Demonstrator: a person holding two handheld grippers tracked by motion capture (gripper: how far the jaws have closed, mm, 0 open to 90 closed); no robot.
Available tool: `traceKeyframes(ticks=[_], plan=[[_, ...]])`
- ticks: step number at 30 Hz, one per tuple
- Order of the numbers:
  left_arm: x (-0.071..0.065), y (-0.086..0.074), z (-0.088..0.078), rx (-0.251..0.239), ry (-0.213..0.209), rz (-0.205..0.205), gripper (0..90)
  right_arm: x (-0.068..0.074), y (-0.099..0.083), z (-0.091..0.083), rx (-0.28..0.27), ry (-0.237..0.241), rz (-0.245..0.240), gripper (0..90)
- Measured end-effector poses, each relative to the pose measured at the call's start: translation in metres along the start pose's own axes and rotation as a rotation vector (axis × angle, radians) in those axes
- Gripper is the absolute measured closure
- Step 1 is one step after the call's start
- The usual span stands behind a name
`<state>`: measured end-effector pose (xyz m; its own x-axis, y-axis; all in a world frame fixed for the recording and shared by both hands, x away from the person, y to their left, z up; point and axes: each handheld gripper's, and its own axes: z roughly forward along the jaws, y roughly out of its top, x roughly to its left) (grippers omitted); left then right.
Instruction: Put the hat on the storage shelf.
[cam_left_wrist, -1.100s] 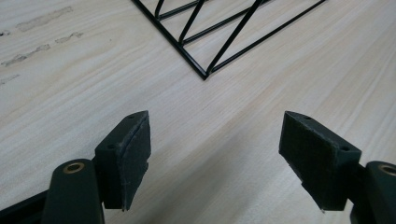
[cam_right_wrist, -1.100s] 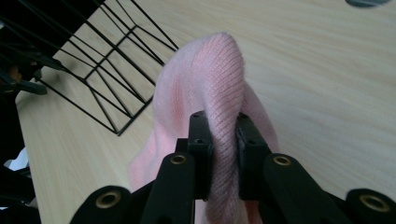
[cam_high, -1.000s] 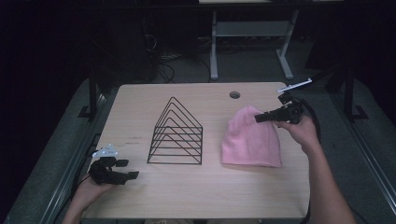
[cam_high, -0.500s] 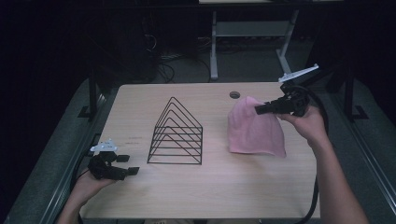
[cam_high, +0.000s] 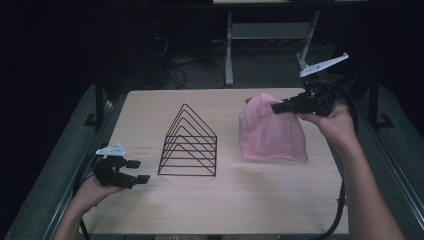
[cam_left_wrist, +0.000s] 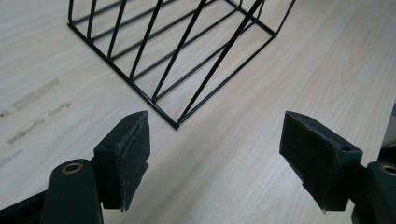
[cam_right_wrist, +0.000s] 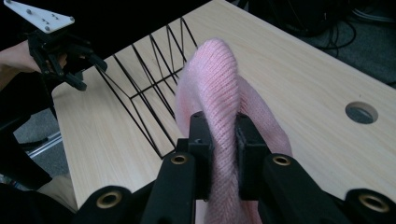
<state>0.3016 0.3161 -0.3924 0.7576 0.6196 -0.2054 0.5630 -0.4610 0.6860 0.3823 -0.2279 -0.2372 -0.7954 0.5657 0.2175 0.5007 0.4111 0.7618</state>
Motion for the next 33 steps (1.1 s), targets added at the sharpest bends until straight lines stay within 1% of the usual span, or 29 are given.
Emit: traceKeyframes(ticks=[3, 7, 10, 12, 15, 19, 20, 23, 24, 25, 26, 28, 32, 33], plan=[[0.000, 0.005, -0.004, -0.006, -0.004, 0.010, 24.3, 0.006, 0.008, -0.004, -0.008, 0.002, -0.018, 79.7], [-0.001, 0.013, -0.006, 0.003, -0.005, 0.030, 24.3, 0.012, 0.017, -0.007, -0.019, 0.005, -0.035, 79.6], [-0.003, 0.019, -0.009, 0.003, -0.016, 0.044, 24.3, 0.018, 0.025, -0.008, -0.027, 0.012, -0.050, 79.6], [-0.004, 0.024, -0.010, 0.001, -0.030, 0.055, 24.2, 0.023, 0.031, -0.009, -0.031, 0.014, -0.067, 79.7], [-0.006, 0.031, -0.013, 0.001, -0.039, 0.067, 24.2, 0.030, 0.039, -0.009, -0.042, 0.023, -0.084, 79.6], [-0.008, 0.040, -0.017, -0.007, -0.043, 0.088, 24.2, 0.040, 0.053, -0.011, -0.047, 0.025, -0.110, 79.6], [-0.008, 0.041, -0.018, -0.008, -0.042, 0.100, 24.2, 0.043, 0.056, -0.011, -0.048, 0.027, -0.114, 79.7], [-0.010, 0.047, -0.021, -0.019, -0.050, 0.102, 24.1, 0.050, 0.066, -0.011, -0.052, 0.034, -0.132, 79.6], [-0.010, 0.048, -0.022, -0.018, -0.049, 0.114, 24.1, 0.052, 0.069, -0.012, -0.051, 0.038, -0.136, 79.7], [-0.011, 0.049, -0.023, -0.019, -0.052, 0.110, 24.1, 0.054, 0.072, -0.011, -0.052, 0.040, -0.142, 79.7], [-0.011, 0.051, -0.024, -0.022, -0.053, 0.118, 24.1, 0.057, 0.075, -0.012, -0.050, 0.039, -0.148, 79.7], [-0.012, 0.054, -0.026, -0.028, -0.058, 0.118, 24.1, 0.061, 0.082, -0.012, -0.050, 0.044, -0.163, 79.7], [-0.014, 0.060, -0.030, -0.030, -0.066, 0.124, 24.1, 0.068, 0.094, -0.012, -0.055, 0.055, -0.183, 79.6], [-0.014, 0.062, -0.030, -0.029, -0.065, 0.132, 24.1, 0.070, 0.097, -0.011, -0.056, 0.059, -0.186, 79.7]])
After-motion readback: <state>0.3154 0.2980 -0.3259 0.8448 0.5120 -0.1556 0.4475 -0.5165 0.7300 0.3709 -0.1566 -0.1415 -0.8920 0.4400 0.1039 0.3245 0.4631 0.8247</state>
